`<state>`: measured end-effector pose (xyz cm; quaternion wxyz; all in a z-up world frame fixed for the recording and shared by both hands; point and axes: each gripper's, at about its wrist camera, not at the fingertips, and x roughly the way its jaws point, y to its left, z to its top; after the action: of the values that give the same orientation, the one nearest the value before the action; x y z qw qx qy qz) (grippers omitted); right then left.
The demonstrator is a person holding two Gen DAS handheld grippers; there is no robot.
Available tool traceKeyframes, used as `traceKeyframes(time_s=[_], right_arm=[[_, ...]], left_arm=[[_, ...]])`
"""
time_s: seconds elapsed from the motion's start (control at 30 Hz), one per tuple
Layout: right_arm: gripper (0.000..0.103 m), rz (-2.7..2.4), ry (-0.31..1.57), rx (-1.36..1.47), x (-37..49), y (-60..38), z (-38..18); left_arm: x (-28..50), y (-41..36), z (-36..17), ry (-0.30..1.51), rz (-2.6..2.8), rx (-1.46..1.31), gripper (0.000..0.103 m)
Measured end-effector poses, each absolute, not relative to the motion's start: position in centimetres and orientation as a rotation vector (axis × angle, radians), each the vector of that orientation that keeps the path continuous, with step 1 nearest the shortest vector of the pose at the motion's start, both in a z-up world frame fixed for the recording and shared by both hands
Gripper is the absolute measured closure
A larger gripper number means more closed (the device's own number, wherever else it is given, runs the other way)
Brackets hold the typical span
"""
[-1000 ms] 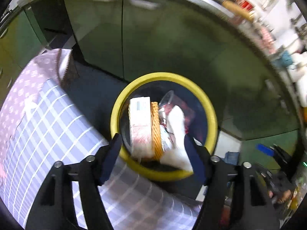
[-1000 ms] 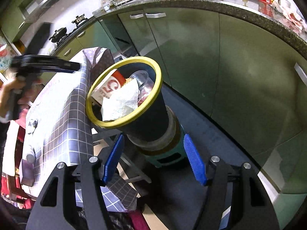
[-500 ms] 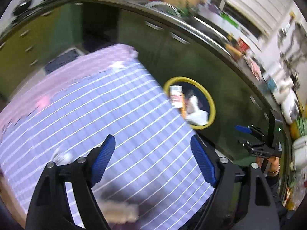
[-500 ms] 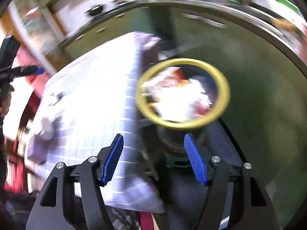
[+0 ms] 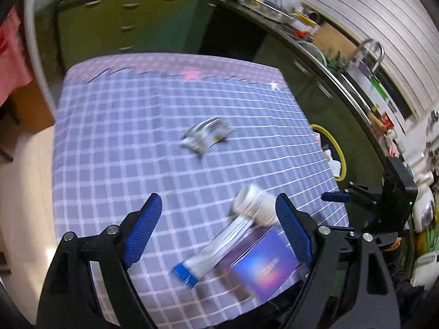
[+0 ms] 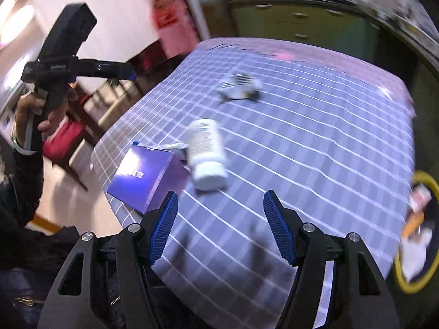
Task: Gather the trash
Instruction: 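Grasp the white pill bottle with the right tool, then carry the pill bottle over the bin and open the right tool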
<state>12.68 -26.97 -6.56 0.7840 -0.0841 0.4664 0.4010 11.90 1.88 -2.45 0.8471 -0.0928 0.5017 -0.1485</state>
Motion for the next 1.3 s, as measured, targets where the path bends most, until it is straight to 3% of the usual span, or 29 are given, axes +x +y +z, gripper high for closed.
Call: traceKeyframes(time_s=[0.77,0.83,1.3], right_arm=[[0.044,0.897,1.079,-0.326,15.7,-20.8,-11.3],[0.056,0.907,1.075,-0.326,15.7,-20.6,-11.4],[0.057,0.846,1.019,-0.224,15.4,-24.4,-9.3]], left_arm=[[6.7,5.6,-4.6,1.021,-0.306,-0.343,0.021],[6.7,5.5,-4.6,1.02,-0.31,-0.34,0.021],[6.6,4.5,-4.0,1.009,-0.314,-0.292,0.021]])
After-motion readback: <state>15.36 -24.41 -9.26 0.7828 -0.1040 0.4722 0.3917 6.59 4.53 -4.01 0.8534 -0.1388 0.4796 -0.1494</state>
